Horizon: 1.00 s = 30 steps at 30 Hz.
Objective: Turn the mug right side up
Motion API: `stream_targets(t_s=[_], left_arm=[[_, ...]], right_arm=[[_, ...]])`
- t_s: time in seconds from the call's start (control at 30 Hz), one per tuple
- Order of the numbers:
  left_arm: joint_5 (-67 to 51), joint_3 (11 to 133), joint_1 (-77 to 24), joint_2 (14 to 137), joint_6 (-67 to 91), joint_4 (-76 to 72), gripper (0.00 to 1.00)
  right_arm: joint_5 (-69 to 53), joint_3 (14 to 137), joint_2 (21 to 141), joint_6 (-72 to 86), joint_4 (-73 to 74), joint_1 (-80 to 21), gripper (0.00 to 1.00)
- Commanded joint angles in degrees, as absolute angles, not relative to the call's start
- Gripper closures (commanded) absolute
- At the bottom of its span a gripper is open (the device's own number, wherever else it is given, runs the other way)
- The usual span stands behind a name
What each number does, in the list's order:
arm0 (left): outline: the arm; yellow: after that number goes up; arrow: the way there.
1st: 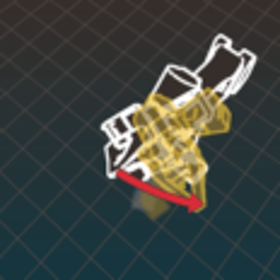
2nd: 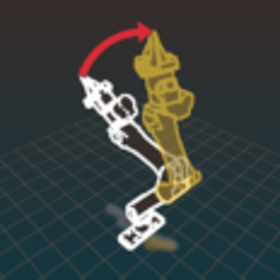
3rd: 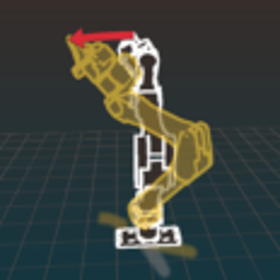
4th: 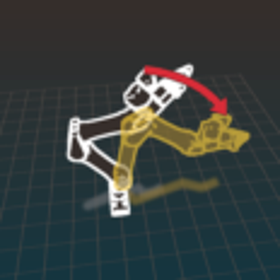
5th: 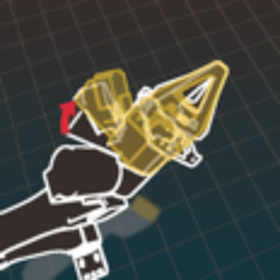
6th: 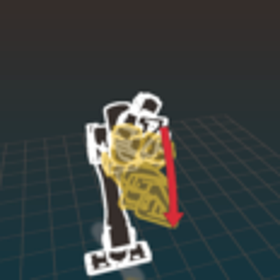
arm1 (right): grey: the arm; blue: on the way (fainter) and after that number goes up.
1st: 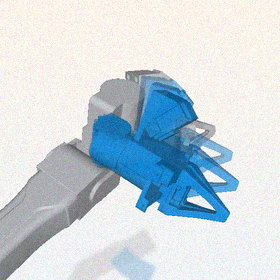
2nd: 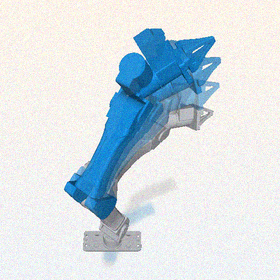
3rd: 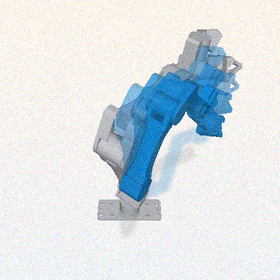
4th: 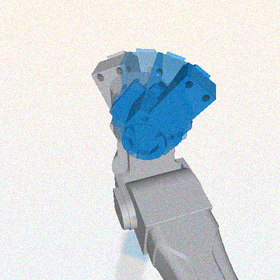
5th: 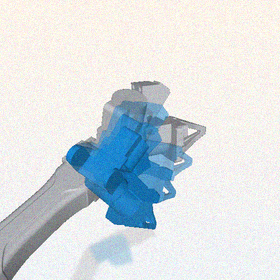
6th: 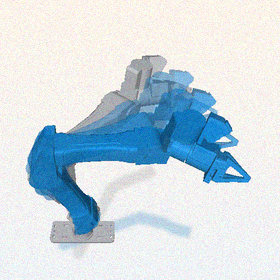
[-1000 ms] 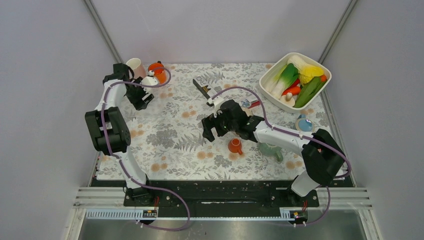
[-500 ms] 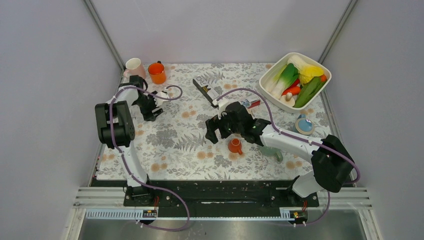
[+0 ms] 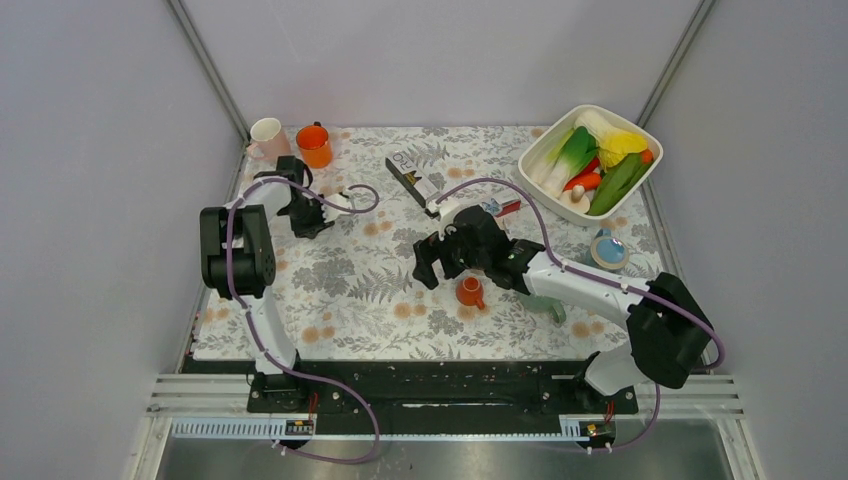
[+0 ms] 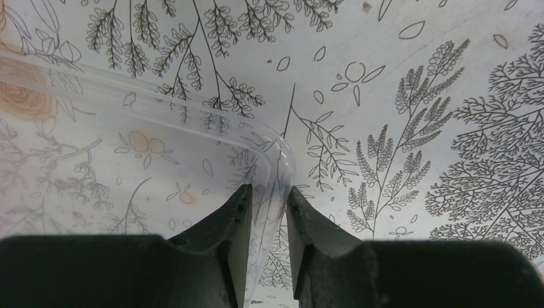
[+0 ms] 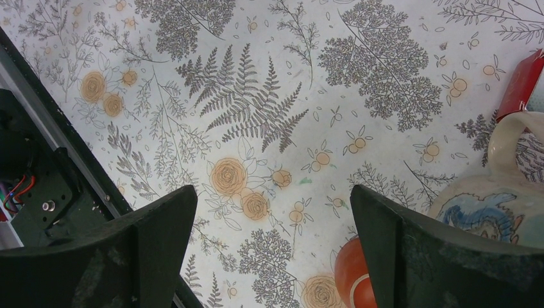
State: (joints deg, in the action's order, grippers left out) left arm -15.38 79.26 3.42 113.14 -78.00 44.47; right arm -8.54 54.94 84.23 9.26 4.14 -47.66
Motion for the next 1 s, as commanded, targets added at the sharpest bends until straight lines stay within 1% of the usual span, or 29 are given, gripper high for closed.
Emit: stream_targets(t_s=[0.0, 0.8, 0.9, 0.97], left_arm=[[-16.74, 75.90, 2.56, 111.04, -77.29, 47.07, 0.73], [-19.73, 52.99, -7.94, 92.36, -72.63, 47.78, 0.73], [-19.98, 50.73, -8.87, 90.64, -71.91, 48.41, 0.71], [-19.91, 49.54, -9.27, 89.46, -71.76, 48.42, 0.67]], right_arm=[[-7.82, 53.66, 80.70, 9.06, 2.38, -47.28, 0.01], [-5.07, 45.61, 69.78, 10.21, 2.39, -47.29, 0.00], [-4.94, 44.70, 68.76, 10.58, 2.35, -47.29, 0.00], [-4.92, 44.27, 68.21, 10.76, 2.37, -47.26, 0.01]])
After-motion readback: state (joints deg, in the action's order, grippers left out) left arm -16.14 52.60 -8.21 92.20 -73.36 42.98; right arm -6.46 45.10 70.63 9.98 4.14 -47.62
